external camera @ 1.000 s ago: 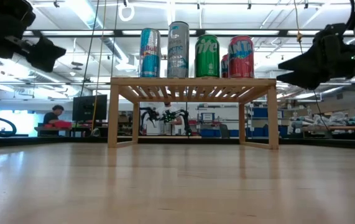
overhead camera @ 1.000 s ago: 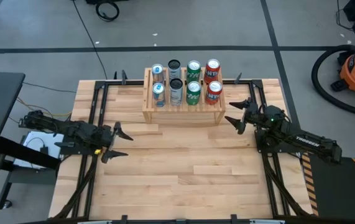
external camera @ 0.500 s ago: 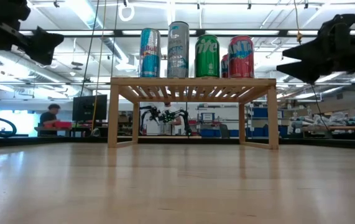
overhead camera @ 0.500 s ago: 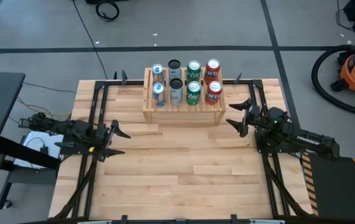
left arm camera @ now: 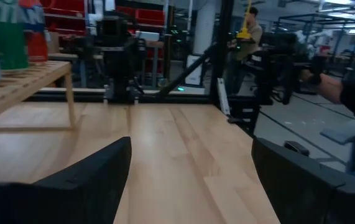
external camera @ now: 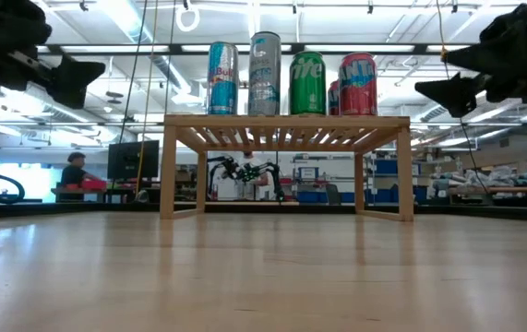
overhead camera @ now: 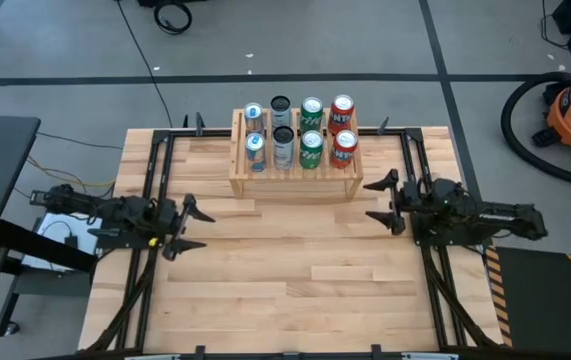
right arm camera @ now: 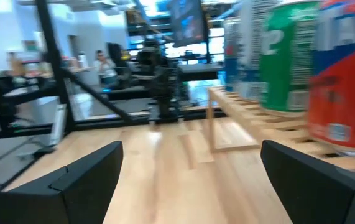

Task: Place canned beverage on shelf
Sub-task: Return to Home Position

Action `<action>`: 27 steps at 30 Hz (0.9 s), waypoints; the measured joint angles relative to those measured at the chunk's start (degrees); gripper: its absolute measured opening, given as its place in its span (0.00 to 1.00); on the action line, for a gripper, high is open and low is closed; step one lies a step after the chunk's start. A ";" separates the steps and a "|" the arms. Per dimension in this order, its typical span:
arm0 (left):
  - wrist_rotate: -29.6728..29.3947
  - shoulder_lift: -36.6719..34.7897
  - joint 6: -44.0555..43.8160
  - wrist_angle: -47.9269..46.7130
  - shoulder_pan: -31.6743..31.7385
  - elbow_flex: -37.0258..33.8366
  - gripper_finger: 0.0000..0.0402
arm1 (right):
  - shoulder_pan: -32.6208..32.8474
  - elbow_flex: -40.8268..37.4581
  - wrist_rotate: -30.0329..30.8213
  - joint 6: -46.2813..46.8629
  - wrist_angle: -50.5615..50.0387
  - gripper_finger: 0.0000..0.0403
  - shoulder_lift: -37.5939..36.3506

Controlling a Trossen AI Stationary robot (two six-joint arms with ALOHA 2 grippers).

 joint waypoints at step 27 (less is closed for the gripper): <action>-0.24 0.02 0.01 0.44 13.05 -0.13 0.83 | 12.04 0.00 -0.02 0.00 -0.01 0.97 0.05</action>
